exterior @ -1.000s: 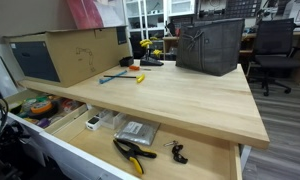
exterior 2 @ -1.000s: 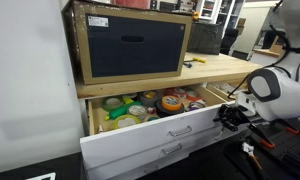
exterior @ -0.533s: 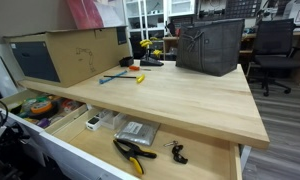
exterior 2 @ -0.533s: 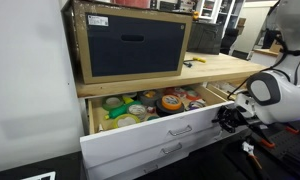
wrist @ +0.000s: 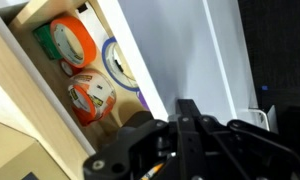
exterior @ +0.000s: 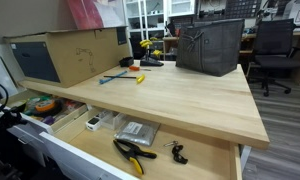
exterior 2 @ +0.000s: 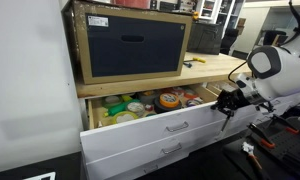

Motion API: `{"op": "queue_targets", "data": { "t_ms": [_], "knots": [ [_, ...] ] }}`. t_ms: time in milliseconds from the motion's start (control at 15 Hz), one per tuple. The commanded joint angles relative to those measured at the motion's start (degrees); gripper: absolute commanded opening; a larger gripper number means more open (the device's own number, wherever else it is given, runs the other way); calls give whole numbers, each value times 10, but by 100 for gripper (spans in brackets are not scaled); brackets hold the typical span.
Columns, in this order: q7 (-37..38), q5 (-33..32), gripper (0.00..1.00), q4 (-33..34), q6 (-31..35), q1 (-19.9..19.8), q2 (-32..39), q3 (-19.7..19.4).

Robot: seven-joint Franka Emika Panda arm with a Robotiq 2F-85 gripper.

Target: Close the topmost drawer on the left.

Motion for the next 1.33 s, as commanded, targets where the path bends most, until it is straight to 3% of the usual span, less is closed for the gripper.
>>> {"op": "queue_targets", "data": {
  "t_ms": [0,333,667,1000,1267],
  "knots": [
    [-22,6,0,0,18,-93,-68,46],
    [10,3,0,0,43,-140,-94,85],
    [77,4,0,-5,166,-105,-111,147],
    [74,3,0,0,151,-98,-83,150],
    [54,6,0,-1,113,-117,-49,154]
  ]
}}
